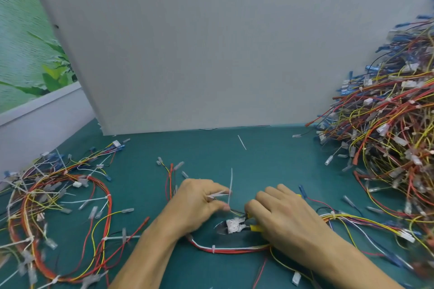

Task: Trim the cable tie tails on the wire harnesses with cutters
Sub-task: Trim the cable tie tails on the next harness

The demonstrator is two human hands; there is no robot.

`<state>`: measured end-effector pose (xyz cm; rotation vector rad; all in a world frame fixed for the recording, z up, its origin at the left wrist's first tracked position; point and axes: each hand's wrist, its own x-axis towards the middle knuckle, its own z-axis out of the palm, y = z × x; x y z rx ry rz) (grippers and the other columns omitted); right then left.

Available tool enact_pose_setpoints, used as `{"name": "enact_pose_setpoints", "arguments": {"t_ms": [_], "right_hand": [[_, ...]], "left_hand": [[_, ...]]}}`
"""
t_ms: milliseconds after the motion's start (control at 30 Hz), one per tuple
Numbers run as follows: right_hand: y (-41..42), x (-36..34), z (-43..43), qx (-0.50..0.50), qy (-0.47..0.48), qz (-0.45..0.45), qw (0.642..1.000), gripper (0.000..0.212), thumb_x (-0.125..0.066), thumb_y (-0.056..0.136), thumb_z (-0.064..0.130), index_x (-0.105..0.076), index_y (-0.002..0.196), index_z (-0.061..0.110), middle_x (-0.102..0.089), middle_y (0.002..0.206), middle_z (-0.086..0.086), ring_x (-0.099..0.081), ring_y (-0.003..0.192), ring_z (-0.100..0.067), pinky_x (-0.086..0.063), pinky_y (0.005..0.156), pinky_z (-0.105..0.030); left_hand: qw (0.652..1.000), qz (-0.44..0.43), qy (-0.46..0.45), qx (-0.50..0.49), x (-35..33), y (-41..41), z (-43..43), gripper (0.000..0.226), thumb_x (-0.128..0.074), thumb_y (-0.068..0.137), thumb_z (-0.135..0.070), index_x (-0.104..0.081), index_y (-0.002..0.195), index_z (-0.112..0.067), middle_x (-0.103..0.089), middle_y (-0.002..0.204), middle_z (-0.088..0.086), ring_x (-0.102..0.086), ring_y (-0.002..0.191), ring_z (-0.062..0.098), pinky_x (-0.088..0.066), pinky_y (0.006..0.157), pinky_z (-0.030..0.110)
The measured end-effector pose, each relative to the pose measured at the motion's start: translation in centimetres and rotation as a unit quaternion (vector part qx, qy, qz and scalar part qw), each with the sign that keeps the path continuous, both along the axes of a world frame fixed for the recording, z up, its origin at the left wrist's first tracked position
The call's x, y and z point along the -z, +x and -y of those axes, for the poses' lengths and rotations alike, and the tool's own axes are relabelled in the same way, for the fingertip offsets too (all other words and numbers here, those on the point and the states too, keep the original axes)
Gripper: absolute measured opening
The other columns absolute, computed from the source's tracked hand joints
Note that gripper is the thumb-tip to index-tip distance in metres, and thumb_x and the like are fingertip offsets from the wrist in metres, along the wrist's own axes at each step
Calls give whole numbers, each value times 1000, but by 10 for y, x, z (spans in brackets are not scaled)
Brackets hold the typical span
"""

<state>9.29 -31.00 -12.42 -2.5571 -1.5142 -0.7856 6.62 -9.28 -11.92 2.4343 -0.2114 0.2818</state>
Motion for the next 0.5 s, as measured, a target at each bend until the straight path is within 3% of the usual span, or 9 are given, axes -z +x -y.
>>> {"name": "enact_pose_setpoints", "arguments": {"t_ms": [133,200,267,367,500], "right_hand": [[-1,-4,2,5,-22,-43,999,12,-64,69,12,-57,75,20,-50,66,2,-46,57,-22,-38,51,-31],[-1,-6,6,12,-29,-94,995,11,-66,69,17,-59,77,21,-52,69,4,-50,58,-21,-39,51,-29],[-2,-9,8,51,-42,-158,985,9,-60,76,25,-59,85,25,-54,85,5,-54,68,-23,-41,57,-30],[3,-10,10,121,-22,-236,964,18,-48,82,31,-56,97,26,-48,104,10,-54,91,-22,-42,69,-31],[6,-14,8,165,15,-278,946,7,-52,82,30,-51,80,23,-47,94,7,-52,88,-21,-46,70,-32]], "left_hand": [[998,-37,-56,19,3,-1,3,4,-74,81,-17,-76,81,-21,-70,72,-12,-63,72,-2,-44,69,12],[995,-58,-85,17,4,0,1,15,-69,86,-19,-70,73,-26,-65,65,-14,-56,62,0,-42,63,14],[990,-75,-116,14,4,0,-1,20,-66,88,-24,-64,69,-28,-53,53,-14,-43,52,0,-34,55,14],[984,-80,-159,6,7,1,-3,11,-62,82,-35,-61,73,-28,-38,52,-7,-32,53,13,-28,54,27],[977,-78,-197,2,7,2,-4,10,-60,79,-36,-60,75,-27,-34,57,7,-30,57,19,-26,56,31]]}}
